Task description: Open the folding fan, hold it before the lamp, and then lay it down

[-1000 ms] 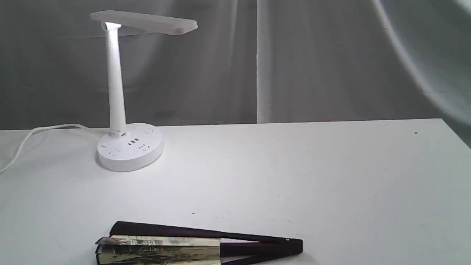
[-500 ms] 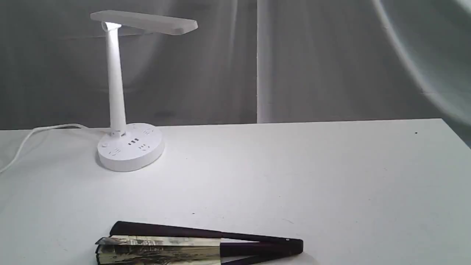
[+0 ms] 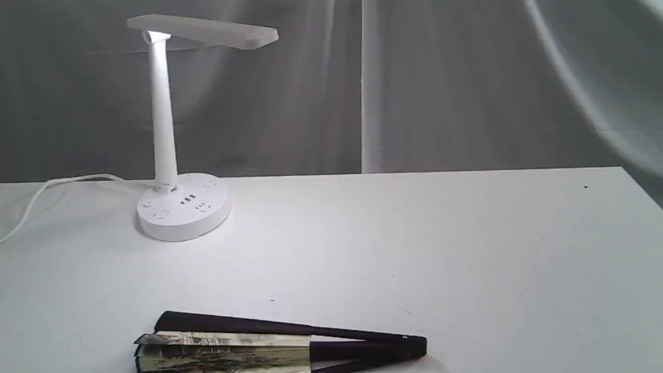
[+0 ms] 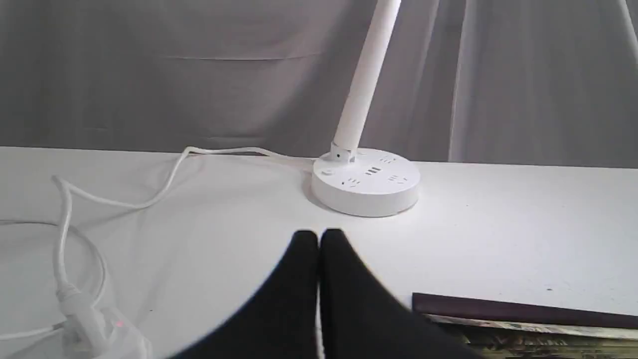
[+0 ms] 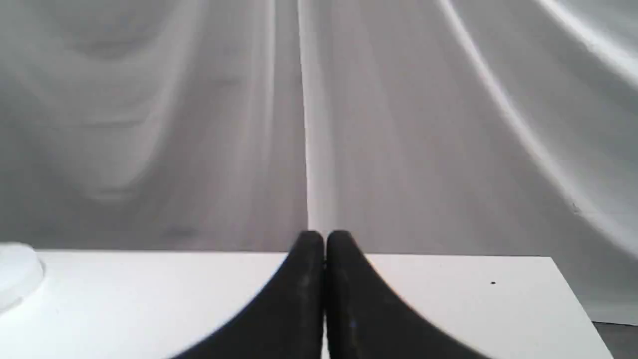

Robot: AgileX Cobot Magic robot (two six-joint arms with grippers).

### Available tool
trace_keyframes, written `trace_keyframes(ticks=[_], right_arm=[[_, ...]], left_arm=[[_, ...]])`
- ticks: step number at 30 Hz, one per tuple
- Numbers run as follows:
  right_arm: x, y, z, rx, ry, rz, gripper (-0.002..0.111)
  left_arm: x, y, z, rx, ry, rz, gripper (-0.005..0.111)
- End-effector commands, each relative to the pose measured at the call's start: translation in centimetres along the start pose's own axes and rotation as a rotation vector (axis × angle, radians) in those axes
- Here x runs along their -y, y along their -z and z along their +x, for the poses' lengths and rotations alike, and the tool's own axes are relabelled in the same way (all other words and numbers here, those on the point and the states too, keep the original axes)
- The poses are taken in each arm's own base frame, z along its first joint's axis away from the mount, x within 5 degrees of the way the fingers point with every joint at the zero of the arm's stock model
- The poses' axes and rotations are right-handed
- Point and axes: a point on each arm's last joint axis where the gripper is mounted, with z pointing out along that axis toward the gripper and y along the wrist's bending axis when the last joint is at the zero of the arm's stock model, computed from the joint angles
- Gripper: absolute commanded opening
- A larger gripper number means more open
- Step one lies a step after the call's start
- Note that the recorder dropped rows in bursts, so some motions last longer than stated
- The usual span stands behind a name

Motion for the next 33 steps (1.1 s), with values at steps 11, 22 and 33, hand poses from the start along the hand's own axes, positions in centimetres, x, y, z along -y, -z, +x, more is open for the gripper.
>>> trace_keyframes(ticks=[11, 22, 33], right_arm=[[-7.3, -12.9, 1.2, -0.374, 0.264, -0.272, 0.0], [-11.1, -20.4, 4.5, -0.682, 0.319, -0.29, 0.0], [-16.0, -24.0, 8.3, -0.882, 0.357, -0.619, 0.0]], left_arm=[[0.0, 0.0, 0.1, 0.002, 0.002, 0.005, 0.0], [0.0, 0.0, 0.1, 0.002, 0.002, 0.005, 0.0], [0.0, 0.0, 0.1, 0.002, 0.002, 0.005, 0.0]])
